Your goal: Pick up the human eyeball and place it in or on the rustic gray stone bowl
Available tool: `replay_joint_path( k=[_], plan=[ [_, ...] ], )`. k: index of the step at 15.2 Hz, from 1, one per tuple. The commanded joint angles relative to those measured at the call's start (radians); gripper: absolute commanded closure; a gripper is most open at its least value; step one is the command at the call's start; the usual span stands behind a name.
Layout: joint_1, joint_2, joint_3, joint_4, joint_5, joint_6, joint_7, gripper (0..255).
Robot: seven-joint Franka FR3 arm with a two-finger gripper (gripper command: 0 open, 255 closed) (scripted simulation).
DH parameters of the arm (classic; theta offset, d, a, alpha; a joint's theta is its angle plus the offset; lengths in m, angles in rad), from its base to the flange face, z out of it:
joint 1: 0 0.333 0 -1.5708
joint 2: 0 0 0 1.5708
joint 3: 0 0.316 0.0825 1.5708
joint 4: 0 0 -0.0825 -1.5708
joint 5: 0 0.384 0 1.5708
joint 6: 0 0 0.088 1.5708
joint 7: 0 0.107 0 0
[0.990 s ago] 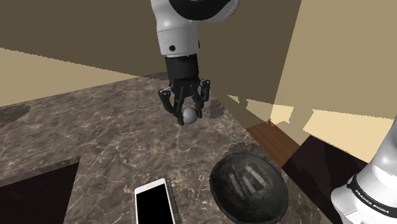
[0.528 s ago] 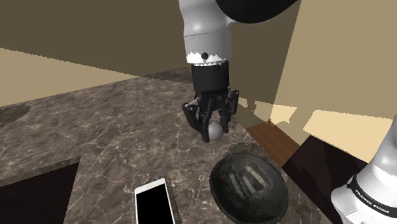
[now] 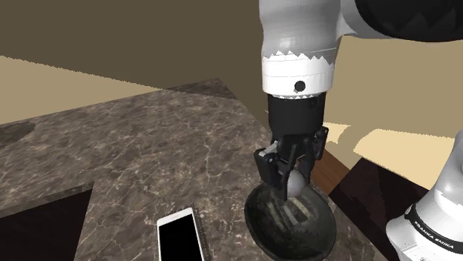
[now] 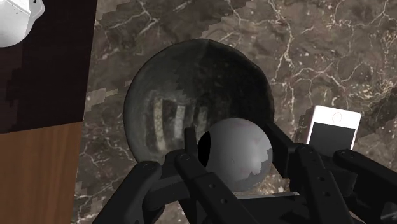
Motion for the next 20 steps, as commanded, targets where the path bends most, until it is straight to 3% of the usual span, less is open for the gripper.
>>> replay_joint_path(
  k=[1,12,20],
  plan=[
    [0.005,-0.018,0.001,-0.036,0.010,0.017,-0.005,255],
    [0.011,0.010,0.031,-0.159,0.029,0.166,-0.035,255],
    [0.011,0.010,0.031,-0.159,0.029,0.166,-0.035,255]
  ],
)
